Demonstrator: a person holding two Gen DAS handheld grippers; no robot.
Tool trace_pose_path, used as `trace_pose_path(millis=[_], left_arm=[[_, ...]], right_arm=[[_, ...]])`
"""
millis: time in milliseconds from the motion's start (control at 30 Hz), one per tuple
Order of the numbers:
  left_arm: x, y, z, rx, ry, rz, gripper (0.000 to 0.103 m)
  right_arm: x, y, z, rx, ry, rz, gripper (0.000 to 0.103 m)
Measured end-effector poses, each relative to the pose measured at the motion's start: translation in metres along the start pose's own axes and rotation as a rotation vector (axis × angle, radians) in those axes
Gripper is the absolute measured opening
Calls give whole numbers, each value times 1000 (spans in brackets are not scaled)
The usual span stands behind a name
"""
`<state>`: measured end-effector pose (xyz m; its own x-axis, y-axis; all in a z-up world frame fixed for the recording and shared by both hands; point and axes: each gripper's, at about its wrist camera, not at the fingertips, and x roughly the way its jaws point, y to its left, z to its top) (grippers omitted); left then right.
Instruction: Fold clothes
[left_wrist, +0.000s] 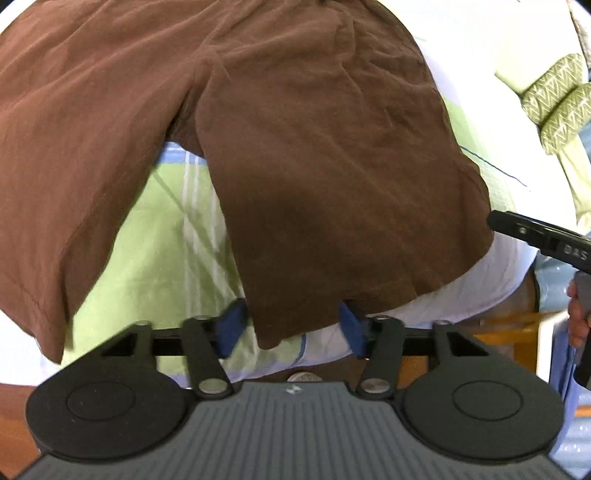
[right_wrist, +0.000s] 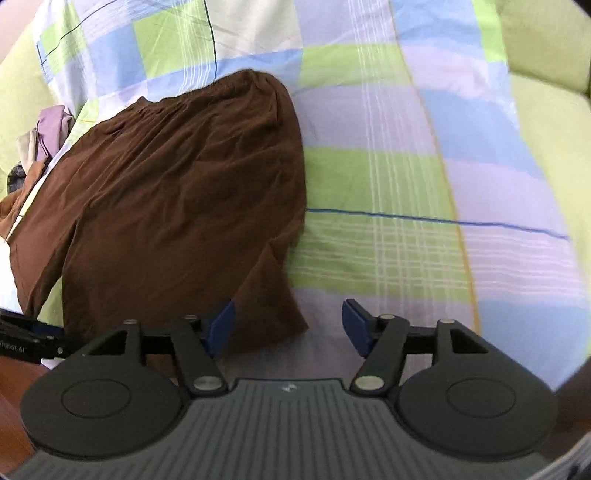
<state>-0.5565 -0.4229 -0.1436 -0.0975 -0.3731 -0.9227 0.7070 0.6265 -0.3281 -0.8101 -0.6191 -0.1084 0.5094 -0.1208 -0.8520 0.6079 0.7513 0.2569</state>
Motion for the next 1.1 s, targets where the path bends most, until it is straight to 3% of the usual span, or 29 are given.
trace_pose_path(millis=[33,67,100,167,333,533,600,633,700,767,833,933,1100], left_arm=[[-4,2,-3,-1,7,-1,17],[-8,5,-6,-2,14,-3,15],[-10,5,-8,2,24,-1,10],[-21,7,-12,19,39,-8,6],[-27,-11,-18,127,86,-39,5],[14,-24,-35,168,236,37,5],[16,-33,-47,225,288,48,6],[14,-39,-54,268,305,56,6],[-10,-46,-61,320,246,85,7],[-30,-46,-55,313,175,109,9],[-47,-52,-35,369,33,182,11],[-36,-60,-12,415,-44,192,16],[10,-65,-13,448,-9,204,17]], right_arm=[[6,-5,0,23,6,43,48],[8,-6,-1,35,17,72,15],[7,-7,-1,46,30,94,4],[3,-8,-2,69,46,124,5],[-31,-23,-13,216,46,85,4],[5,-30,-26,249,120,1,9],[5,-22,-24,225,141,-34,26],[1,-14,-24,185,163,-88,48],[-13,-1,-25,104,135,-173,53],[-29,8,-25,41,82,-213,46],[-40,13,-23,45,16,-143,39],[-31,32,-15,40,-58,18,29],[11,45,-13,-16,-16,-8,27]])
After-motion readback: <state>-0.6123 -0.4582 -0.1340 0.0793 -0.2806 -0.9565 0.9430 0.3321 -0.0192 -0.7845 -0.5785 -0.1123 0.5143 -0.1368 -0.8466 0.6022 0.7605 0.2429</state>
